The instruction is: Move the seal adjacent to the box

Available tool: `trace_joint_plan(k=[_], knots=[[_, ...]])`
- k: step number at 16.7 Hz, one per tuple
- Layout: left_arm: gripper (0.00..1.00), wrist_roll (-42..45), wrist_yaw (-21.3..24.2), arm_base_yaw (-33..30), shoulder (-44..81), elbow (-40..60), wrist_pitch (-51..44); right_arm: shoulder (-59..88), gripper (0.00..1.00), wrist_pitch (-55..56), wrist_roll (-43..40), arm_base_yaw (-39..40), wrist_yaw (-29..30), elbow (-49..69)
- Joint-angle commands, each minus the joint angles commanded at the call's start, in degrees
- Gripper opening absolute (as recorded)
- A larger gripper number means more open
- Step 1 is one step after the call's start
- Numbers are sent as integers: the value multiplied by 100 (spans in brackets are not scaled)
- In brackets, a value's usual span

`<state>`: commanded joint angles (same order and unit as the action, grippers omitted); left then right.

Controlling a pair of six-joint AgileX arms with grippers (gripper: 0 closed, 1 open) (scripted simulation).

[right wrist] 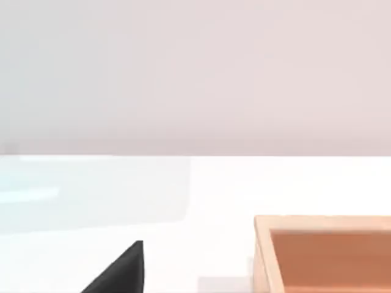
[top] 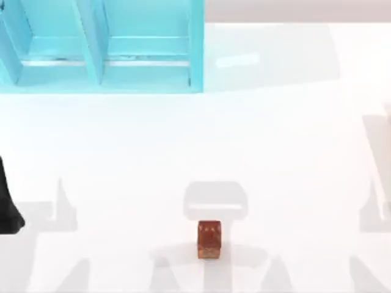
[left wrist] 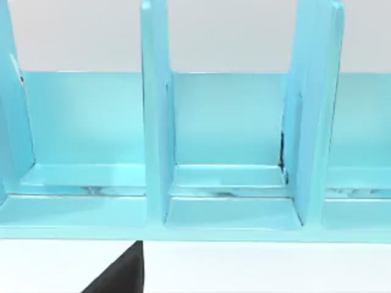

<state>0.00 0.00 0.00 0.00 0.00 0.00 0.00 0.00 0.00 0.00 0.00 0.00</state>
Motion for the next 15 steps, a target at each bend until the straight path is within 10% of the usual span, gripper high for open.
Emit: trace_joint_plan(k=[7, 15], knots=[[100, 0, 0, 0, 0, 0, 0, 897, 100, -656, 700, 788, 24, 899], [100, 0, 0, 0, 0, 0, 0, 5143, 100, -3266, 2951, 3241, 114, 4543]])
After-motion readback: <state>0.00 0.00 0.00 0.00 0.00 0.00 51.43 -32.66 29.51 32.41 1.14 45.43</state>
